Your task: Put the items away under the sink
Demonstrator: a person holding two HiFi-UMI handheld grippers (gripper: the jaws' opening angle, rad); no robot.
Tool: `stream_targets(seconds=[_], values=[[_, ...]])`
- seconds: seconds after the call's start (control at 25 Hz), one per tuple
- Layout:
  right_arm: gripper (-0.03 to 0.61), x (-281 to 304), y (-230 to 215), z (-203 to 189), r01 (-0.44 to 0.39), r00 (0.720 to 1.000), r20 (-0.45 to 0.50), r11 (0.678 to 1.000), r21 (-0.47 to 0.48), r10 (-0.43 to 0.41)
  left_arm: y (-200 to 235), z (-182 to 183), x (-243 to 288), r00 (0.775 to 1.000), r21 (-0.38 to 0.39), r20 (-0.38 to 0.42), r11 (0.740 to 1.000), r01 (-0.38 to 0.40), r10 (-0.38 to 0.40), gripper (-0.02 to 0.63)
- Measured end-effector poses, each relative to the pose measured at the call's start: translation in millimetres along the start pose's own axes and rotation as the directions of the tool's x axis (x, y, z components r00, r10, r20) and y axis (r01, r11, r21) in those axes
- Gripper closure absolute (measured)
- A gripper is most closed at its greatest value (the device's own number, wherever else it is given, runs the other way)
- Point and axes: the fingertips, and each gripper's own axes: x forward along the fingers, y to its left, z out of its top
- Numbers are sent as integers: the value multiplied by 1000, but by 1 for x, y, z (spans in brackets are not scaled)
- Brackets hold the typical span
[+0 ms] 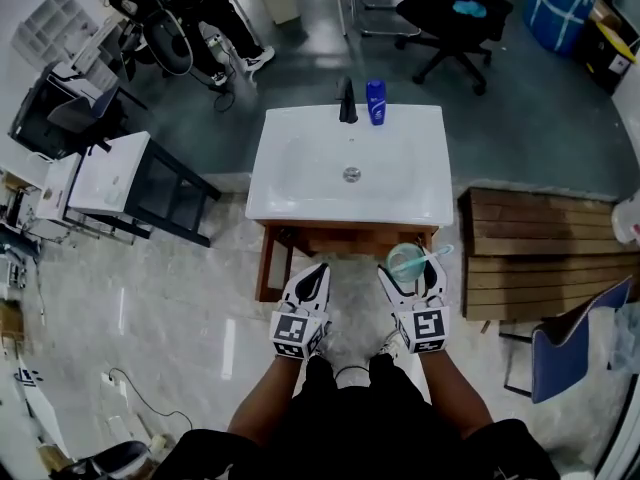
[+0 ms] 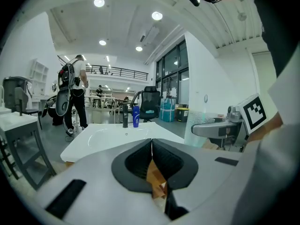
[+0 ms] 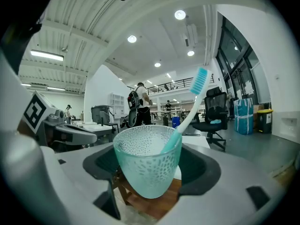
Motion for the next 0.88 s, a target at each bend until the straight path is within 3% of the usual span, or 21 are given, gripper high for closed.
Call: stream_targets(seconds=[0.36,0.56,0.88], values=[[196,29,28,-41,27,999,-37,1000,-4,-27,42,-21,9,999,13,0,999,48,-48,592],[195,49,41,-71,30,999,-25,1000,3,-30,69,-47,21,1000,7,-5,1000,19,-19,592],[195,94,37,-160,75,997,-20,997,15,-75,101,-139,59,1000,-33,9,999,-22,22,592]])
